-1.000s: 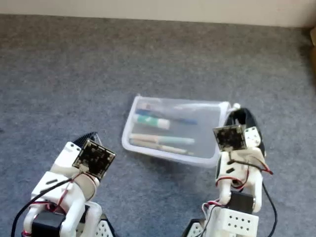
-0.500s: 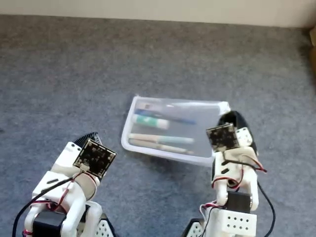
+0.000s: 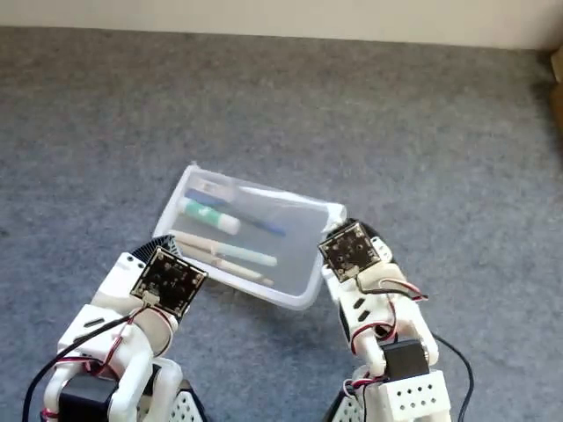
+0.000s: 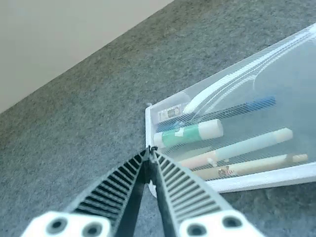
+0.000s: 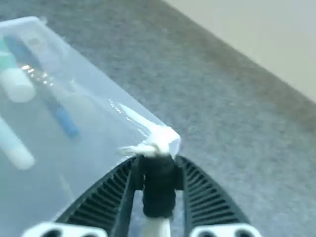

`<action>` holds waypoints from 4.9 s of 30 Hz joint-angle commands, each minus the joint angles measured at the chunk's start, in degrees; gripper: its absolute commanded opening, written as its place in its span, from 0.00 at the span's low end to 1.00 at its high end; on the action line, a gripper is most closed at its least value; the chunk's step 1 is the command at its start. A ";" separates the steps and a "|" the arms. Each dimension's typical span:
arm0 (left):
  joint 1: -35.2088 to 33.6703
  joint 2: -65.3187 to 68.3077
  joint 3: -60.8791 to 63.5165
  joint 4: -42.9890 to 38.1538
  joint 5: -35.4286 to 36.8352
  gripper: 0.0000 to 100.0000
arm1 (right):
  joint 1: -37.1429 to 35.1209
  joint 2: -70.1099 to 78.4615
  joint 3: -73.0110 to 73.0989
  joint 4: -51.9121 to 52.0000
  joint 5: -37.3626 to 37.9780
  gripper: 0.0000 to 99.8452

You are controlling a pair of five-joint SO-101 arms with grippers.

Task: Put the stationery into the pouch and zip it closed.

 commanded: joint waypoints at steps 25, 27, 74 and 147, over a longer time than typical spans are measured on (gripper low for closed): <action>-1.71 -0.57 10.77 -5.54 0.09 0.00 | -1.19 -0.92 -11.56 24.66 -1.93 0.00; -3.65 -0.57 12.53 -8.09 0.09 0.00 | -1.19 -0.92 -11.56 24.84 -1.93 0.01; -8.40 -0.31 31.16 -11.52 5.01 0.00 | 3.47 -0.92 10.59 24.48 -20.84 0.01; -11.91 -0.31 31.16 -0.62 5.27 0.00 | 12.35 -0.92 11.03 24.75 -20.57 0.01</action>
